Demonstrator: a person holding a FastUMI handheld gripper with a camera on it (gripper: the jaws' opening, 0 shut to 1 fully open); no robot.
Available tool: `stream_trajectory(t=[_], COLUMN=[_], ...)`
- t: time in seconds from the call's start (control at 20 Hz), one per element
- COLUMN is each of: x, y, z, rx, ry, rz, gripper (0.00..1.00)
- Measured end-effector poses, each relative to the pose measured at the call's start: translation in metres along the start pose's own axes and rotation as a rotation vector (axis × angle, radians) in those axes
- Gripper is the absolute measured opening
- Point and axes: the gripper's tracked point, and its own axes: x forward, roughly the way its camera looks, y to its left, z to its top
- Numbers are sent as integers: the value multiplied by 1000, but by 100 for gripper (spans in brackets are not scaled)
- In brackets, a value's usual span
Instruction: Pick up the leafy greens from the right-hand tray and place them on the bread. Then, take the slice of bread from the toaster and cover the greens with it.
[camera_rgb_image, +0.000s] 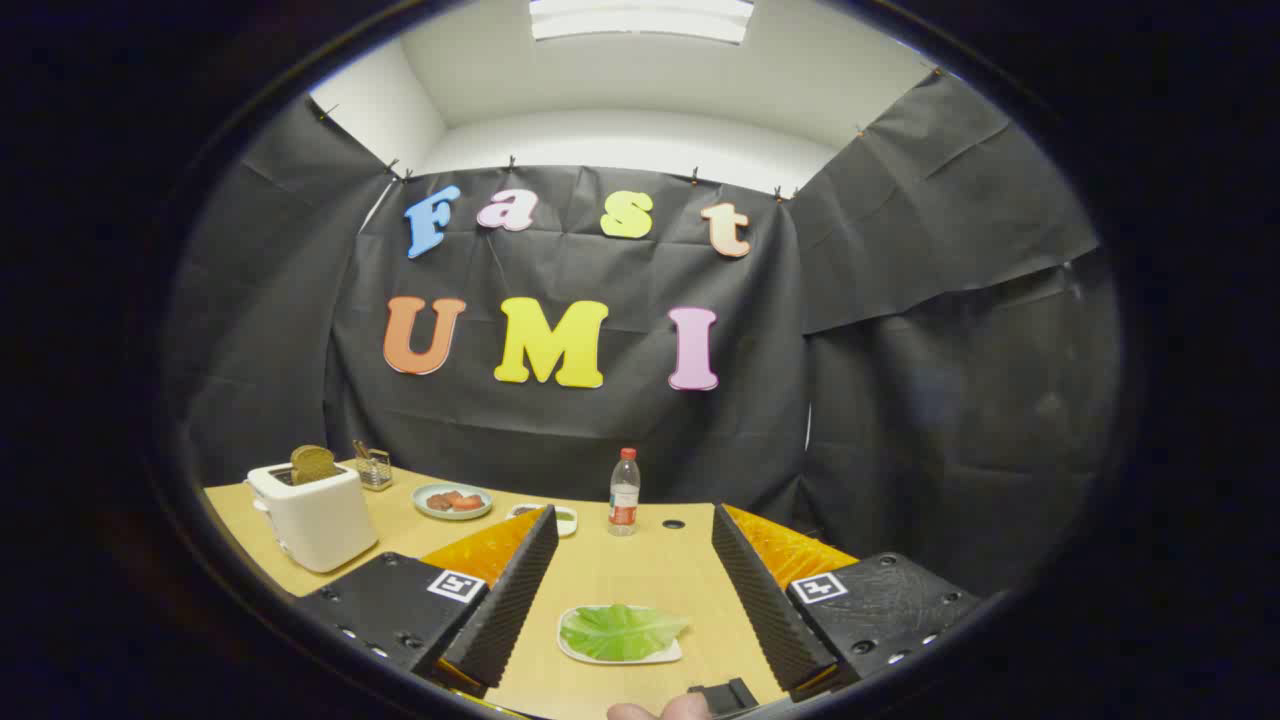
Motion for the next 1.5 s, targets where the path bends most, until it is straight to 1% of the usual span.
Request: stream_trajectory(t=[0.3,0.85,1.35,1.5], x=[4,2,9,17], y=[-2,-7,-10,-9], z=[-9,-9,-13,-22], rx=[2,-13,-23,-26], ry=[21,16,34,64], rz=[-4,-16,6,23], gripper=[95,95,95,95])
